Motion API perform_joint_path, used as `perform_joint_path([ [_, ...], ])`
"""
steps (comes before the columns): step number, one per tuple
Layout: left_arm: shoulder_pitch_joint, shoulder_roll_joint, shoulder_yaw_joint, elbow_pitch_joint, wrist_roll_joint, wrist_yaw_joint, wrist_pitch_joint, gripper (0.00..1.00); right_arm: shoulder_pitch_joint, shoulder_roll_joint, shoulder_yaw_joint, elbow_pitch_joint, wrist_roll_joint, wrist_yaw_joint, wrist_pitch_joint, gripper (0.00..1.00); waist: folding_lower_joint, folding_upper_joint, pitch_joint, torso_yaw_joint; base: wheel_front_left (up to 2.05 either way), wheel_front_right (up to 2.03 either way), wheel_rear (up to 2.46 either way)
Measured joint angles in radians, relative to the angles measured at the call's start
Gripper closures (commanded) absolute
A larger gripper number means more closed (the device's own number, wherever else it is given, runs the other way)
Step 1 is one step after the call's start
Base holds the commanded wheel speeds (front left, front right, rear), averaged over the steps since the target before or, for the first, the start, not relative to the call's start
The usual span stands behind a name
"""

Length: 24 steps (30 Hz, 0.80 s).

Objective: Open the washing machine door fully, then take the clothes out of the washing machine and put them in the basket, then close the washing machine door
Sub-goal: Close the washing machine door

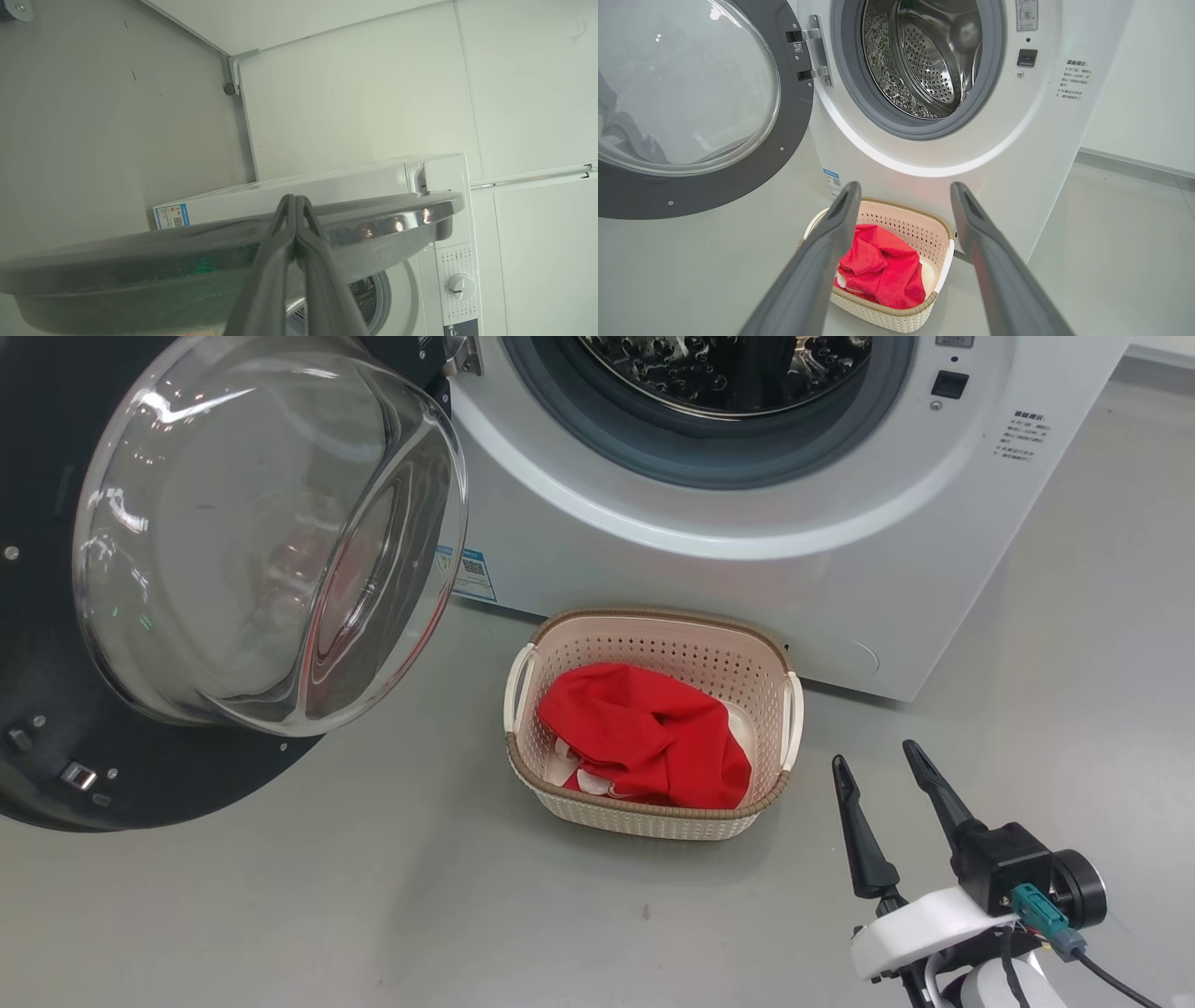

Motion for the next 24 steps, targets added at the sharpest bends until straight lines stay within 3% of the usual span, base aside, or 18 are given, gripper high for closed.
perform_joint_path([
  [24,-0.004,0.009,-0.035,0.017,-0.118,-0.055,0.239,1.00,-0.008,-0.001,-0.008,0.000,0.000,-0.005,0.000,0.00,0.0000,0.0000,0.007,0.011,0.00,0.00,0.00],
])
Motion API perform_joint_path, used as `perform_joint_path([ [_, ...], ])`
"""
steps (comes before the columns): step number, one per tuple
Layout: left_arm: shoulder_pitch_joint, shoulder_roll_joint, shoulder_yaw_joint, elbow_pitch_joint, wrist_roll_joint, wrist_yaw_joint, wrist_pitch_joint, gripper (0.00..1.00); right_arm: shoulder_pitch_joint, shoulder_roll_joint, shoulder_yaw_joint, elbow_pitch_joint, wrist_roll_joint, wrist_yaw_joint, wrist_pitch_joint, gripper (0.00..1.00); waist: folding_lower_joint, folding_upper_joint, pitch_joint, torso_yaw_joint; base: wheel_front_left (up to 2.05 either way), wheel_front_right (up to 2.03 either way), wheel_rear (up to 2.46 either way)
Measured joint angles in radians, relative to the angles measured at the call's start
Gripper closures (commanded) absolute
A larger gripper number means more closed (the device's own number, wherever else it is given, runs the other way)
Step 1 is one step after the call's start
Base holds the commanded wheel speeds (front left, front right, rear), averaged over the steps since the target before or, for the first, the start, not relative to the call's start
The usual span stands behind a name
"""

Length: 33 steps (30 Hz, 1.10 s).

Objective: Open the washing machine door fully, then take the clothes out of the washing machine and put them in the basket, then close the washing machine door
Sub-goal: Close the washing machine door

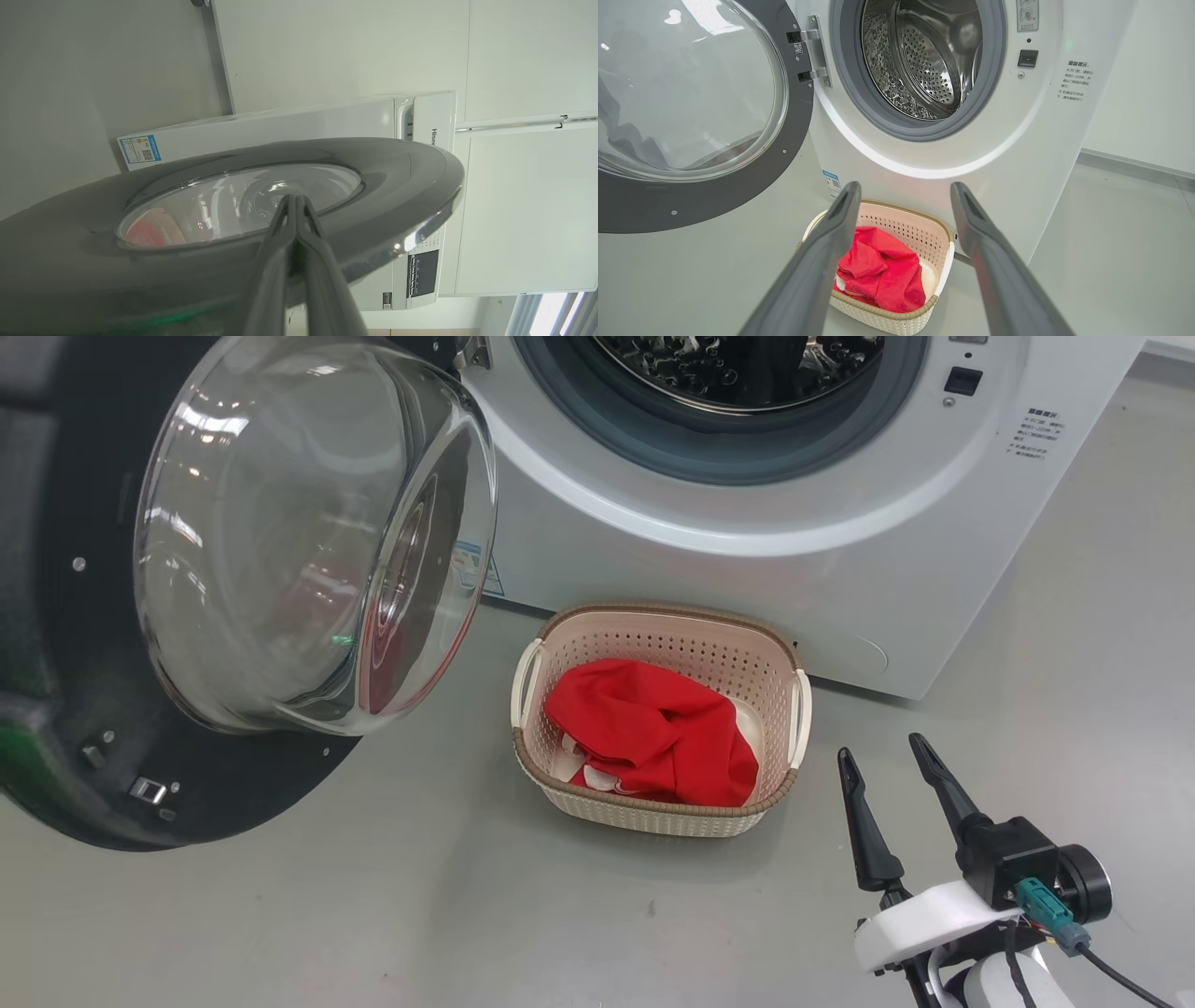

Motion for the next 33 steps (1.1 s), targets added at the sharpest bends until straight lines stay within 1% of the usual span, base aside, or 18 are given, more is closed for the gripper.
perform_joint_path([
  [9,0.011,0.000,-0.030,-0.024,-0.023,-0.032,0.100,1.00,-0.001,0.000,-0.001,0.003,0.000,-0.002,0.000,0.00,0.0000,0.0000,0.000,0.001,0.00,0.00,0.00],
  [20,0.043,-0.001,-0.073,-0.090,-0.065,-0.055,0.221,1.00,-0.006,0.000,-0.003,0.005,0.000,-0.002,0.000,0.00,0.0000,0.0001,0.000,-0.002,0.00,0.00,0.00],
  [24,0.059,-0.002,-0.092,-0.126,-0.065,-0.066,0.254,1.00,-0.008,0.000,0.000,0.008,0.000,-0.002,-0.001,0.00,0.0000,0.0000,-0.001,-0.007,0.00,0.00,0.00],
  [30,0.080,-0.007,-0.128,-0.190,-0.065,-0.069,0.289,1.00,-0.012,0.001,0.001,0.010,0.000,-0.002,-0.001,0.00,0.0000,0.0000,-0.003,-0.022,0.00,0.00,0.00],
  [33,0.084,-0.009,-0.140,-0.222,-0.063,-0.077,0.305,1.00,-0.021,0.002,0.008,0.014,0.000,-0.002,-0.001,0.00,0.0000,0.0000,-0.003,-0.032,0.00,0.00,0.00],
])
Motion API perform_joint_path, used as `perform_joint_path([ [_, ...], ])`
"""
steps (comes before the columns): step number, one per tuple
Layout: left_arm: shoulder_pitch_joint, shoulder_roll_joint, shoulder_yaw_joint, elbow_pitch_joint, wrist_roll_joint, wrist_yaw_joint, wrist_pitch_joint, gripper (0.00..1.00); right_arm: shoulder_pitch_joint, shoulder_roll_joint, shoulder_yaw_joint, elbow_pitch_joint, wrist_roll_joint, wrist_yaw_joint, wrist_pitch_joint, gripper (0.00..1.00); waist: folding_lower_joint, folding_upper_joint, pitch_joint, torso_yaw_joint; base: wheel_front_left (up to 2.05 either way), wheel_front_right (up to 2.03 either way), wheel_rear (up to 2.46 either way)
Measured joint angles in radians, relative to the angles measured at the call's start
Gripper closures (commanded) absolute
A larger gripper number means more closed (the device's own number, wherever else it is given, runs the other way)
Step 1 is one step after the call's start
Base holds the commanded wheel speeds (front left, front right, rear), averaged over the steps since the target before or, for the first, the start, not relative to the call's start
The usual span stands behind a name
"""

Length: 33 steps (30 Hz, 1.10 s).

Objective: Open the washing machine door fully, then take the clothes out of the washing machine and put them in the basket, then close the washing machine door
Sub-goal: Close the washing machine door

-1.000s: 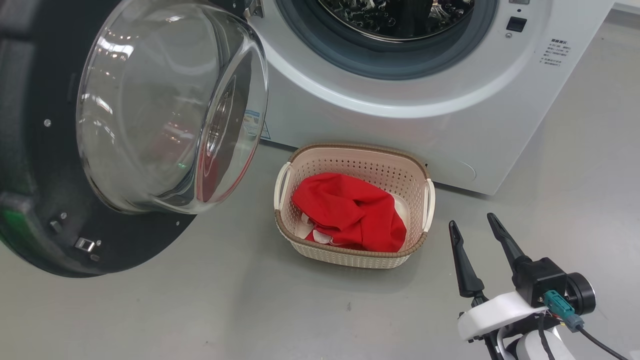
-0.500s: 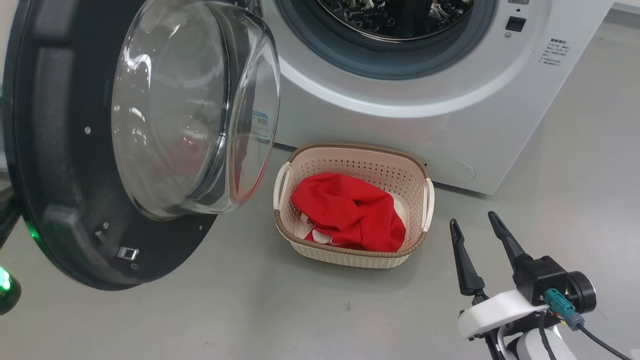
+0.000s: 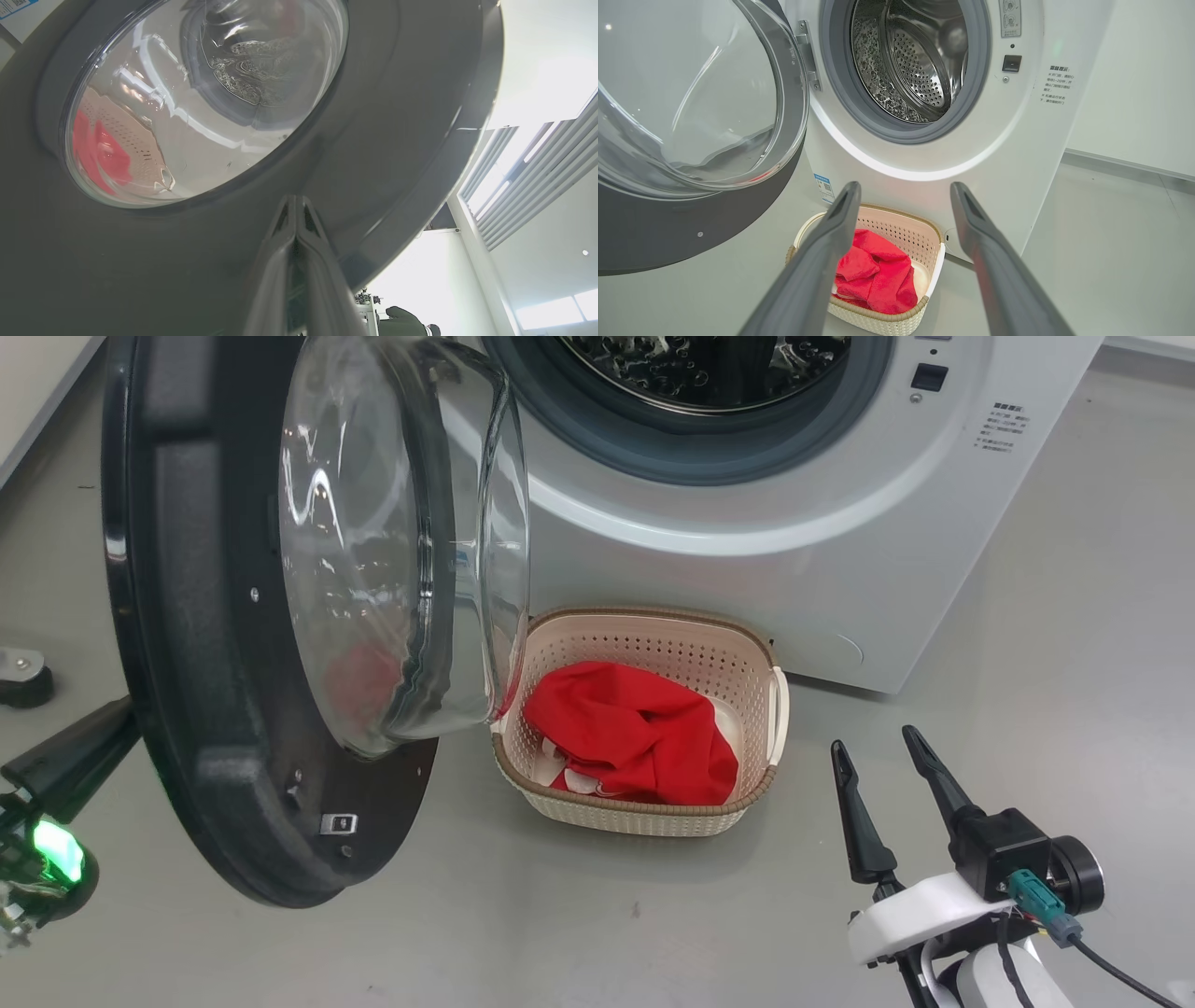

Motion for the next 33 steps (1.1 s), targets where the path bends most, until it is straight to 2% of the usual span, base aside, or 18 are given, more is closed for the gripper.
perform_joint_path([
  [6,0.015,0.000,-0.022,-0.054,0.005,0.000,0.025,1.00,-0.001,0.007,0.006,0.003,0.000,0.000,0.000,0.00,0.0000,0.0000,-0.002,-0.028,0.00,0.00,0.00],
  [23,0.040,-0.004,-0.058,-0.200,0.005,0.002,0.068,1.00,-0.022,0.022,0.021,0.008,0.014,-0.001,0.000,0.00,0.0000,0.0000,0.016,-0.168,0.00,0.00,0.00],
  [33,0.040,-0.004,-0.072,-0.269,-0.002,0.029,0.081,1.00,-0.045,0.025,0.028,0.008,0.027,-0.008,-0.008,0.00,0.0000,0.0000,0.041,-0.260,0.00,0.00,0.00],
])
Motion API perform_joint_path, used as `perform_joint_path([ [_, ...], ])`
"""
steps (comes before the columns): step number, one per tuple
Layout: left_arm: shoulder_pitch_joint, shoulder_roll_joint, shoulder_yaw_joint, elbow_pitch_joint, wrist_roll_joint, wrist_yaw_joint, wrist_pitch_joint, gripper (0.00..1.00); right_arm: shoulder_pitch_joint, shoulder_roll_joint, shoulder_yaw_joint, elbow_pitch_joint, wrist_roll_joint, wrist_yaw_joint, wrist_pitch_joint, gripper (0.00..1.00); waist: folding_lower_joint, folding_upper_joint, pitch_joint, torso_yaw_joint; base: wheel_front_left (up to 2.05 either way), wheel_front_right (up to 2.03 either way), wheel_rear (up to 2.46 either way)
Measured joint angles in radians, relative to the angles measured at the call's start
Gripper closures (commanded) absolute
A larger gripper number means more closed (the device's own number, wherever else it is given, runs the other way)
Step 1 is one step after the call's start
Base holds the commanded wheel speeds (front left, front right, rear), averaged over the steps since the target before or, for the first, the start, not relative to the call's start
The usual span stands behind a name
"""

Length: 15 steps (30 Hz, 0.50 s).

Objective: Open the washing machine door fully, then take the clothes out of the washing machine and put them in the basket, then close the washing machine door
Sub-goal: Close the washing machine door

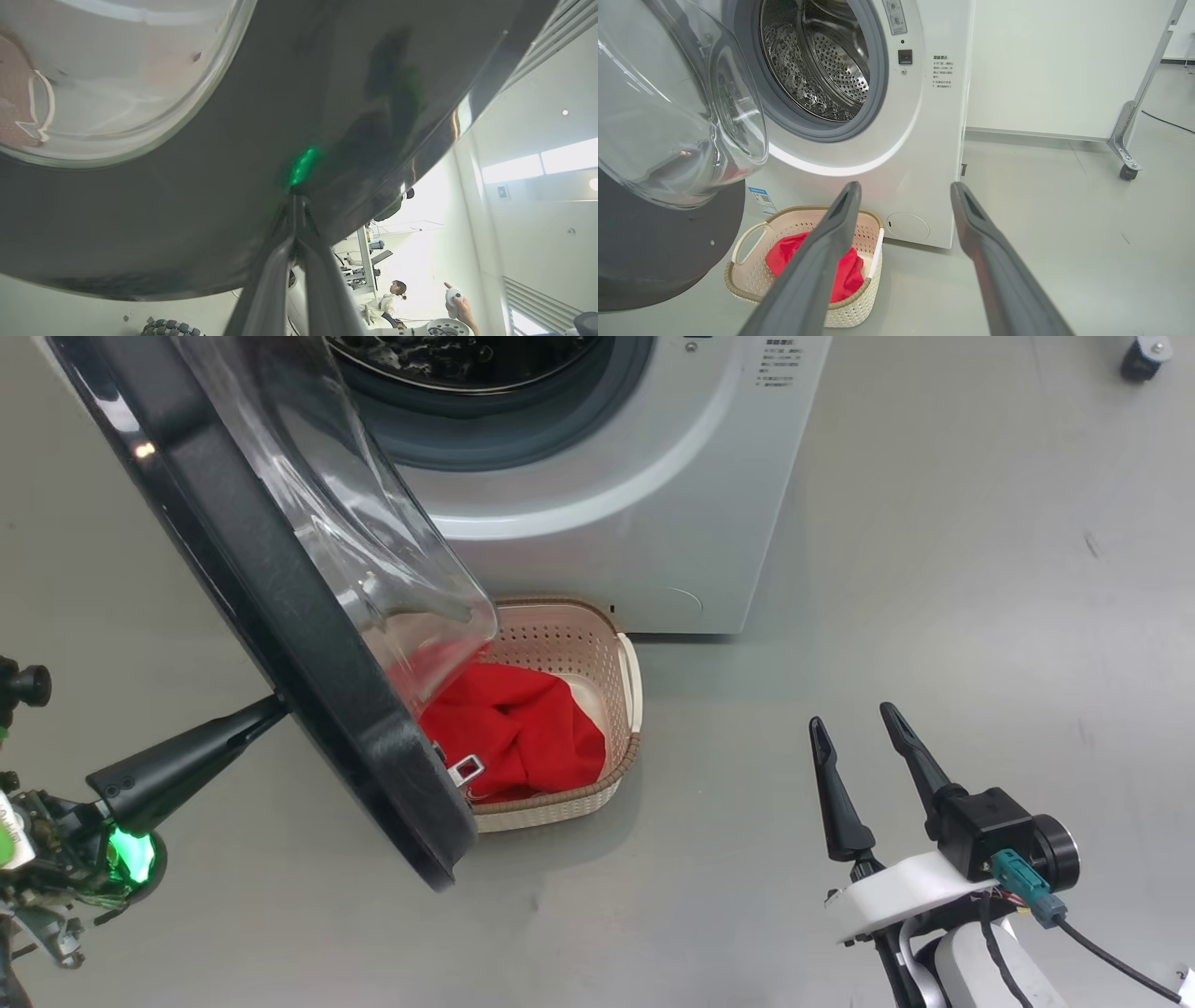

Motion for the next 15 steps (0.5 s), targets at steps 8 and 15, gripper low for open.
perform_joint_path([
  [8,-0.002,0.003,-0.004,-0.029,0.000,0.022,0.002,1.00,-0.019,0.002,0.004,-0.001,0.006,-0.001,-0.001,0.00,0.0000,0.0000,0.026,-0.060,0.00,0.00,0.00],
  [15,-0.020,0.000,-0.010,-0.037,0.000,0.043,-0.007,1.00,-0.036,0.004,0.004,-0.012,0.009,-0.002,-0.001,0.00,0.0000,0.0000,0.056,-0.114,0.00,0.00,0.00],
])
